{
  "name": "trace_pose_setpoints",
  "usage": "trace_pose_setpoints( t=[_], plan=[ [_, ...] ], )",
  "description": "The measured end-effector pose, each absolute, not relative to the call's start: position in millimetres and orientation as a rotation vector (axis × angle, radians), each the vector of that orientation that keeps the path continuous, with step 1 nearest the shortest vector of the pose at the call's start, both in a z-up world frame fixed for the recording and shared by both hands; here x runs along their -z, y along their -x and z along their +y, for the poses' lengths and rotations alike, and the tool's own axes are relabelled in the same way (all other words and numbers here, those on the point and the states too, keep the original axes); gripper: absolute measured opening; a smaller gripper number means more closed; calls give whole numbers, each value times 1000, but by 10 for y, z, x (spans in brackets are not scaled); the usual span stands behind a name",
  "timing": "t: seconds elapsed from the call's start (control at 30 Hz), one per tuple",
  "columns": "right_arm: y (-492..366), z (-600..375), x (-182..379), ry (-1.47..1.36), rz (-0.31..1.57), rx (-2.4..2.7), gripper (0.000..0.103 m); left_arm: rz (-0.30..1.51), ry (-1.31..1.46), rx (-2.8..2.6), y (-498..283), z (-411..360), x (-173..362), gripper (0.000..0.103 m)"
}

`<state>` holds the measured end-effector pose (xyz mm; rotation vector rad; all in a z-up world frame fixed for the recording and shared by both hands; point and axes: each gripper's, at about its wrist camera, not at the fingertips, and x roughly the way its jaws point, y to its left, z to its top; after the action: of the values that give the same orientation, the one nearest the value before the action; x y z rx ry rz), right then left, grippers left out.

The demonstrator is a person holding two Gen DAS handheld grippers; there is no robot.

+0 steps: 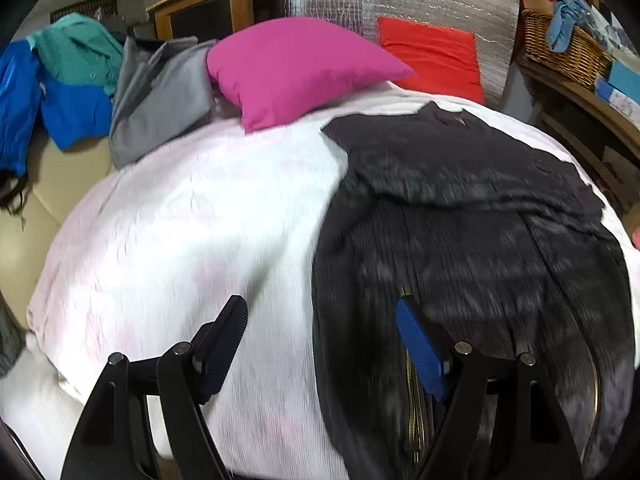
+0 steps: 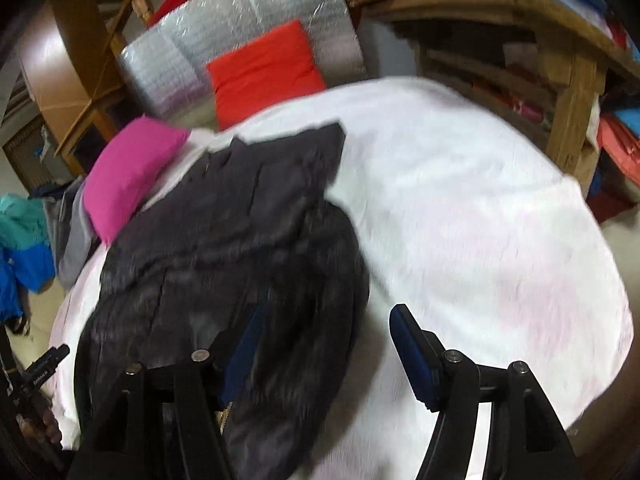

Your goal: Fold large clothes

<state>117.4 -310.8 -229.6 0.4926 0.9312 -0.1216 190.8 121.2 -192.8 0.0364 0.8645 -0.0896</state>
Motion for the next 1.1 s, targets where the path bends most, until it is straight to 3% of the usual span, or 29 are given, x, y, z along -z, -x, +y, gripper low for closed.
trace_pose_setpoints(
  t=[0.37,0.73,0.77,0.8,0.83,0.9,0.93,1.0,1.1],
  plan=[
    [-462,-2376,2737,-517,1141,-150,69,967,80,216,-1211,1339,2180,77],
    [-645,-1946,3375,-595,1330,-175,68,1183,244,362,-1050,1254,2559,77],
    [-638,-1947,3387,-609,1325,-164,66,1199,249,369,-1053,1238,2594,77],
    [-631,-1947,3395,-616,1328,-170,49,1213,249,368,-1057,1228,2623,77],
    [-624,-1931,3388,-620,1333,-195,23,1224,254,367,-1052,1224,2649,77],
    [-587,-1868,3270,-536,1317,-177,12,1227,266,380,-1043,1224,2658,71],
    [-570,-1818,3218,-492,1311,-171,9,1220,273,399,-1032,1214,2649,54],
    [-526,-1733,3042,-419,1275,-174,9,1225,269,415,-1015,1186,2661,39],
    [-446,-1777,2769,-436,1172,-235,9,1239,264,409,-1017,1158,2697,39]
  ],
)
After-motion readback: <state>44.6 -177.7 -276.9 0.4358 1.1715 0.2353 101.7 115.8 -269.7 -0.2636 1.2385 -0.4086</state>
